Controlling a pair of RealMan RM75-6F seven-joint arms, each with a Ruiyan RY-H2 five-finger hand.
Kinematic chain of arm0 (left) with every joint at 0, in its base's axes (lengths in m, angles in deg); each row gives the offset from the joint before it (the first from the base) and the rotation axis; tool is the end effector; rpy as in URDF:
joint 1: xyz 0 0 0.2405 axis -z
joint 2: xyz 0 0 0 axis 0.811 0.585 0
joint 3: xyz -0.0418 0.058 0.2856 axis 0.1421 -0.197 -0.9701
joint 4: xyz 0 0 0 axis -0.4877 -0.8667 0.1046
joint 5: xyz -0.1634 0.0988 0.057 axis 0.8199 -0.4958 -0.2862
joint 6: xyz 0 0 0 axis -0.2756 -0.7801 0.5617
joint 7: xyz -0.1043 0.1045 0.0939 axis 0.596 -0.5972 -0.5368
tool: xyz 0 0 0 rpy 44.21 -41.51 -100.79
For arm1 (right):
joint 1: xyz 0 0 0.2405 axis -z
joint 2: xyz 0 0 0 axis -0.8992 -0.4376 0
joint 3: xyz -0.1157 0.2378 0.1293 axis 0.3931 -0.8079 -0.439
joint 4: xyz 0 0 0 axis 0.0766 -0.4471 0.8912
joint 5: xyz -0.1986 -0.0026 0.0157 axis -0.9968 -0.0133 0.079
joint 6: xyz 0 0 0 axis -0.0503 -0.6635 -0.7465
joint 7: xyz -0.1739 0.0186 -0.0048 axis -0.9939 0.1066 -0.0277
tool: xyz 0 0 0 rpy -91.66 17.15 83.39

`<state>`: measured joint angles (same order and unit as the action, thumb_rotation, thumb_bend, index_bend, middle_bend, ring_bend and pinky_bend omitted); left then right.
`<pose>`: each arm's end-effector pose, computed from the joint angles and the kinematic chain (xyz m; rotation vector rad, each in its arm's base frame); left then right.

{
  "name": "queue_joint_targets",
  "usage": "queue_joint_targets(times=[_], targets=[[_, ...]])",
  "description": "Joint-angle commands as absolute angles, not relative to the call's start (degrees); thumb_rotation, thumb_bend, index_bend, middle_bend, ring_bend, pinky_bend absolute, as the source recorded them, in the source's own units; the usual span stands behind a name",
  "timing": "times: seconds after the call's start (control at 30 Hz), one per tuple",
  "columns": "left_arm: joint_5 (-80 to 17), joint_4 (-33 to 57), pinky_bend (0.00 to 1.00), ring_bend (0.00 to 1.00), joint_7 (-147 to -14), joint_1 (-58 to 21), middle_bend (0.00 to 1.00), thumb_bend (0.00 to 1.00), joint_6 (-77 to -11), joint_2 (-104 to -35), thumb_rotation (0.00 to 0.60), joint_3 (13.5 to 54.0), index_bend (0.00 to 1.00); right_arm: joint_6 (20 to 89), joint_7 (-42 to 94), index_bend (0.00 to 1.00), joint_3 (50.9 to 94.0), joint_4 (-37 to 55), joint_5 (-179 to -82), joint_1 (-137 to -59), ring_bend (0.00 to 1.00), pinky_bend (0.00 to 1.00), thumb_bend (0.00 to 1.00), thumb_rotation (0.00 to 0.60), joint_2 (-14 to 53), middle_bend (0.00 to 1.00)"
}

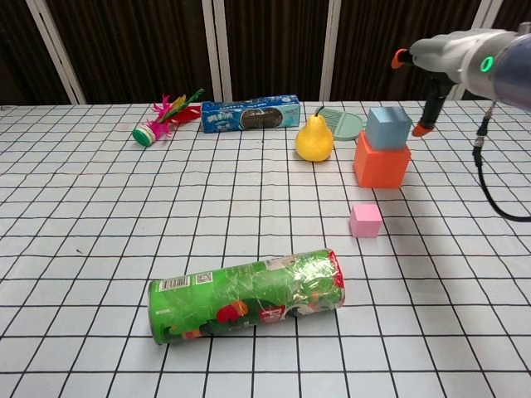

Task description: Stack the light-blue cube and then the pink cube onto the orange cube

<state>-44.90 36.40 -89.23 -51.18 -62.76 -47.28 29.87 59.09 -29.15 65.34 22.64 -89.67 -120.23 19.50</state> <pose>-0.3664 0.2036 0.2056 -1.2573 -0.9258 -0.6805 -0.1543 -0.4714 0.0647 1.5087 -0.8293 0.5328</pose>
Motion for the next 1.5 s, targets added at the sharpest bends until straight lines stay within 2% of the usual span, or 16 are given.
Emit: queue_joint_targets(times=[0.03,0.17,0.27,0.4,0.57,0.7,0.83,1.03,1.5], targets=[[-44.9,36.38,0.02,0.0,-89.01,-51.11,0.02,0.21,-62.62,-47.21,0.6,29.9,0.21,63.18,-26.61,0.06,69.02,31.68,-93.02,-113.96,0.03,0.0,0.22,0.6,11.67,0.06],[-45.15,36.53,0.02,0.0,-88.99,-50.76,0.02,0.21,-62.12,-47.34,0.6,29.85,0.21,66.73,-20.4,0.06,73.14,41.97,-100.19,-106.8,0.03,0.0,0.22,0.6,4.4,0.06],[-45.58,36.7,0.02,0.0,-88.95,-50.54,0.02,0.21,-61.63,-47.36,0.6,29.56,0.21,70.11,-18.27,0.12,77.1,46.93,-107.46,-102.73,0.03,0.0,0.22,0.6,1.58,0.06],[-46.01,36.64,0.02,0.0,-88.44,-50.4,0.02,0.21,-61.16,-47.18,0.6,29.26,0.21,73.47,-14.84,0.21,81.85,51.21,-117.97,-98.19,0.03,0.0,0.22,0.6,0.94,0.06],[-46.57,36.38,0.02,0.0,-87.2,-50.42,0.02,0.21,-61.12,-46.76,0.6,29.12,0.21,74.96,-12.41,0.29,86.11,50.74,-128.56,-94.5,0.03,0.0,0.22,0.6,4.56,0.06],[-46.73,36.27,0.02,0.0,-86.1,-50.41,0.02,0.21,-61.04,-46.48,0.6,29.17,0.21,73.63,-14.22,0.31,85.46,49.37,-126.98,-94.31,0.03,0.0,0.22,0.6,9.75,0.06],[-46.42,35.72,0.02,0.0,-85.3,-50.11,0.02,0.21,-60.25,-46.37,0.6,29.26,0.21,70.8,-14.05,0.31,83.05,48.6,-122.39,-94.9,0.03,0.0,0.22,0.6,14.63,0.06],[-45.7,35.15,0.02,0.0,-84.74,-49.55,0.02,0.21,-58.97,-46.39,0.6,29.44,0.21,69.51,-15.42,0.31,79.99,44.38,-120.44,-96.22,0.03,0.0,0.22,0.6,20.55,0.06],[-44.85,34.77,0.02,0.0,-85.01,-49.41,0.02,0.21,-58.78,-46.55,0.6,29.61,0.21,66.21,-15.13,0.31,74.98,35.9,-118.05,-98.65,0.03,0.0,0.24,0.6,28.22,0.06]])
